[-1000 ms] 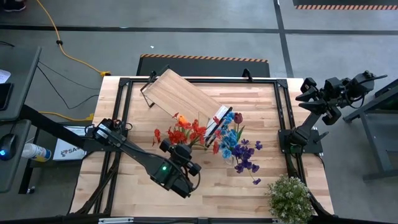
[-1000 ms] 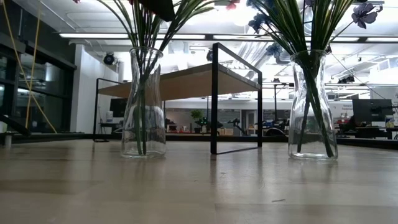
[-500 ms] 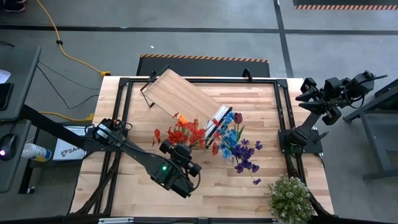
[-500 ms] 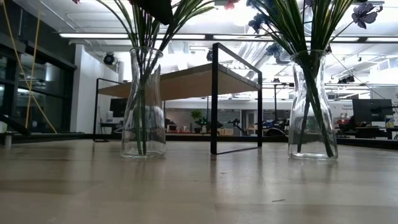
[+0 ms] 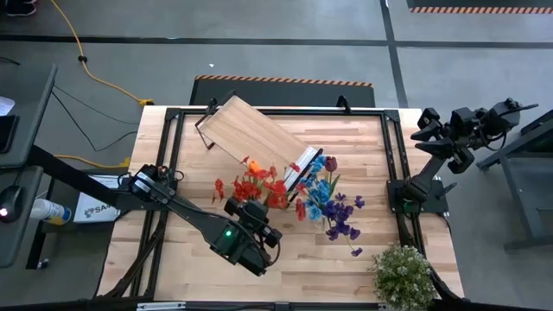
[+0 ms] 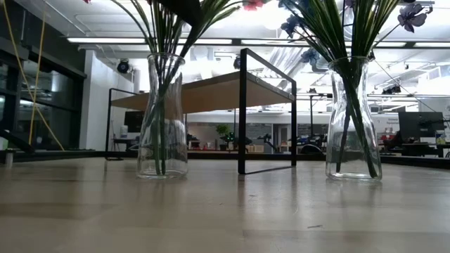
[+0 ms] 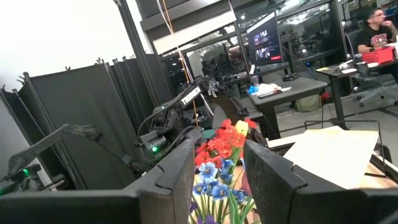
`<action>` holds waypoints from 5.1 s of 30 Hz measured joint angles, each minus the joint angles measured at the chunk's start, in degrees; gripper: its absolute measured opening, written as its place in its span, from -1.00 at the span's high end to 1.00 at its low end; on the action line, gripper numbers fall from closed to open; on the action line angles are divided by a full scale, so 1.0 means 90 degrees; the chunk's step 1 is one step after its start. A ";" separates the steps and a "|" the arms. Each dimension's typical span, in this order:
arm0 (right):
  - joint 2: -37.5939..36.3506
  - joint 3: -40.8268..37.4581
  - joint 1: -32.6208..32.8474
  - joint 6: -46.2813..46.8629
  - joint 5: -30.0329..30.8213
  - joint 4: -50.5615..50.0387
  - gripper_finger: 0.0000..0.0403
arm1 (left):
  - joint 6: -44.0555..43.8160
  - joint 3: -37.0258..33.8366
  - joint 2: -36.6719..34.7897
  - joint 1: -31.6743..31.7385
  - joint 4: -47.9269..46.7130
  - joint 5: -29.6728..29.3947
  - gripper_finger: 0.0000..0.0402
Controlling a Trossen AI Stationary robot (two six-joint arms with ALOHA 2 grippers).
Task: Pick and place flowers into a vace then onto a shelf
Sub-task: Put the red flowers into the left transparent vase, then put the left transparent flower vase on the shelf
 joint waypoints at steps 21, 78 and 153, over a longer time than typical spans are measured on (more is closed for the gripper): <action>0.0000 0.0000 -0.0001 0.0005 -0.0002 0.0001 0.36 | -0.0012 -0.0002 0.0000 0.0015 0.0023 0.0434 0.69; -0.0002 0.0000 0.0000 -0.0112 -0.0005 -0.0001 0.35 | 0.1336 0.1531 -0.0024 -0.0168 0.0165 0.0738 -0.25; -0.0002 -0.0001 -0.0001 -0.0151 -0.0338 -0.0001 0.35 | -0.3952 -0.1203 0.0957 -0.2190 0.0502 -0.0540 -0.25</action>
